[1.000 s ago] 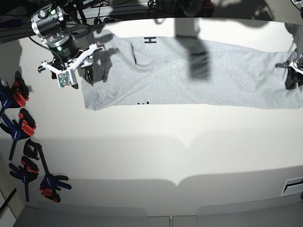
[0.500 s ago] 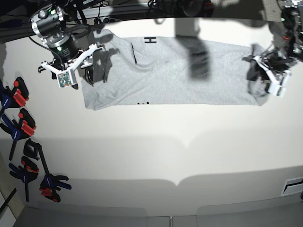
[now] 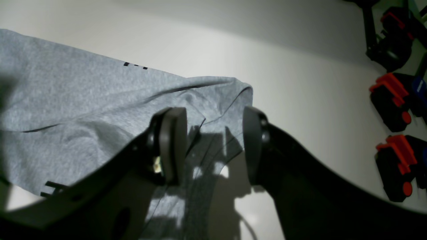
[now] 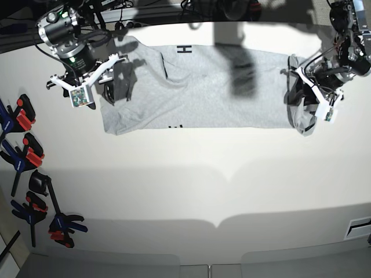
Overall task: Fold the T-shirt properly
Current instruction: 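Grasp the shirt end with the left gripper and lift it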
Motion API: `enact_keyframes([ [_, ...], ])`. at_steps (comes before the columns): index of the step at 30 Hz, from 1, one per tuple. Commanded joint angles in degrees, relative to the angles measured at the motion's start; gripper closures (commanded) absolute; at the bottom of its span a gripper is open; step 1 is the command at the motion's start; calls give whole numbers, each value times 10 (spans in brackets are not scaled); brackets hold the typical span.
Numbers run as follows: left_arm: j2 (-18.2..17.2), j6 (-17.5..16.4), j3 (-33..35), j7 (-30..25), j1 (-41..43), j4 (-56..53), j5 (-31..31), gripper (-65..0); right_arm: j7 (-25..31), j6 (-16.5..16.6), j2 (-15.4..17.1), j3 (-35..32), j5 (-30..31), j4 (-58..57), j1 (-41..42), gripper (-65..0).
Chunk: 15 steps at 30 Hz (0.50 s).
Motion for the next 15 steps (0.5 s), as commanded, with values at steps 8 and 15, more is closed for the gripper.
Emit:
enact_keyframes([
  [8,30,0,10,21,-2,17,-14,0,15,3,5,2,13,10,9,-258],
  [15,30,0,82,6,-2,17,40,0,15,4,5,2,34,10,9,-258],
])
